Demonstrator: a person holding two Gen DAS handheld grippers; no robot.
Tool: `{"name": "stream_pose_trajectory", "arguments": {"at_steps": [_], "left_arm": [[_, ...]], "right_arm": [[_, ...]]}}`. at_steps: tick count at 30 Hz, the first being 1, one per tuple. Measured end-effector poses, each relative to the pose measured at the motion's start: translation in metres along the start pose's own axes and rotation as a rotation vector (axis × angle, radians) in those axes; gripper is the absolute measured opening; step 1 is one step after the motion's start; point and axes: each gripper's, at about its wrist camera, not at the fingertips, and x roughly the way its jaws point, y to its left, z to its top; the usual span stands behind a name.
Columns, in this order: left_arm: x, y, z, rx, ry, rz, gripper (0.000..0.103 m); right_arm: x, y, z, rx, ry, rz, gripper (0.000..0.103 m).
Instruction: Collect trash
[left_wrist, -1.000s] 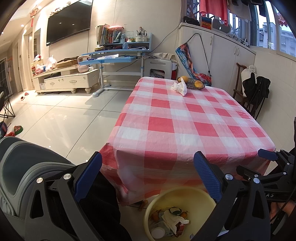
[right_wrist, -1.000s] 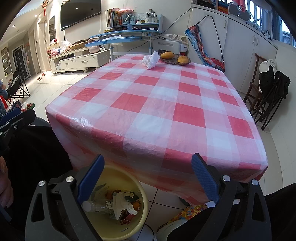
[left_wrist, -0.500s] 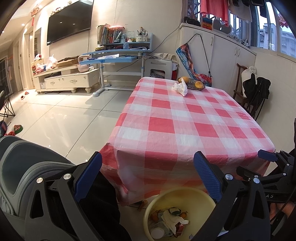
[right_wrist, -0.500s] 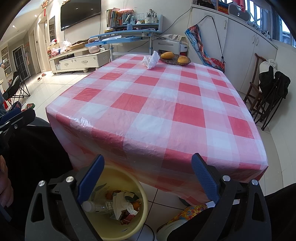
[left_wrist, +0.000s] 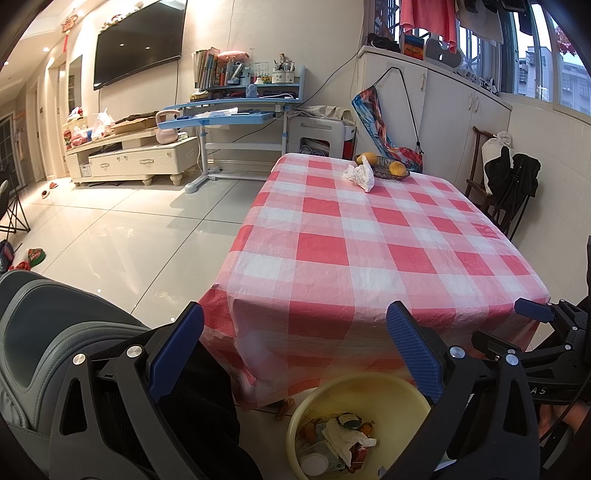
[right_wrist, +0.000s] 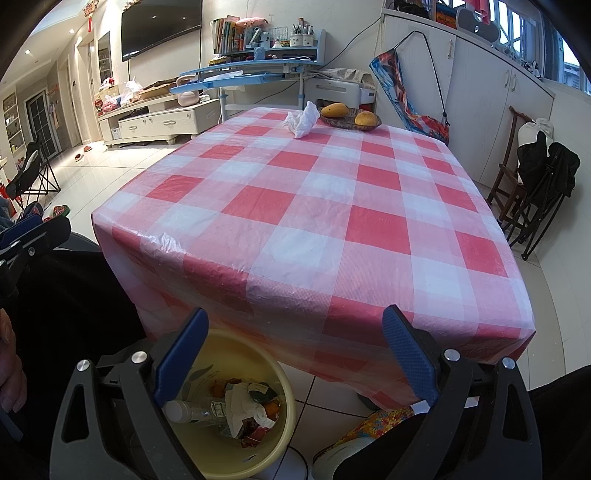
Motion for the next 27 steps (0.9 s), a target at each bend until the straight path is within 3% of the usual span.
{"name": "stream_pose_trajectory", "arguments": {"at_steps": [27], "left_arm": [[-0.0001, 0.0003, 0.0002, -0.004, -0.001, -0.002, 0.096]], "right_arm": [[-0.0009, 0.0036, -0.0007, -0.004, 0.002, -0.001, 0.091]]}}
